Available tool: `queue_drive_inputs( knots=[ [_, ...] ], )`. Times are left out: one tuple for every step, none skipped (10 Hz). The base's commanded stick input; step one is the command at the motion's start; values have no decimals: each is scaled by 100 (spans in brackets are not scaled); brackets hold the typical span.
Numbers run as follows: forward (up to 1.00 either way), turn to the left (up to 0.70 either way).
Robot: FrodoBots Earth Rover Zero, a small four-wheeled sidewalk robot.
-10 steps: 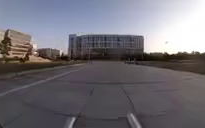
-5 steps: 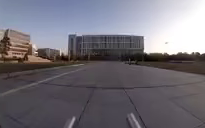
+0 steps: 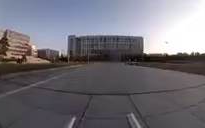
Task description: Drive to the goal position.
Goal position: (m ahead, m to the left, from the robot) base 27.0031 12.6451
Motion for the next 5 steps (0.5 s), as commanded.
queue_drive_inputs(
  knots=[
    [70, 0],
    [70, 0],
    [70, -4],
    [70, -11],
    [70, -14]
  ],
)
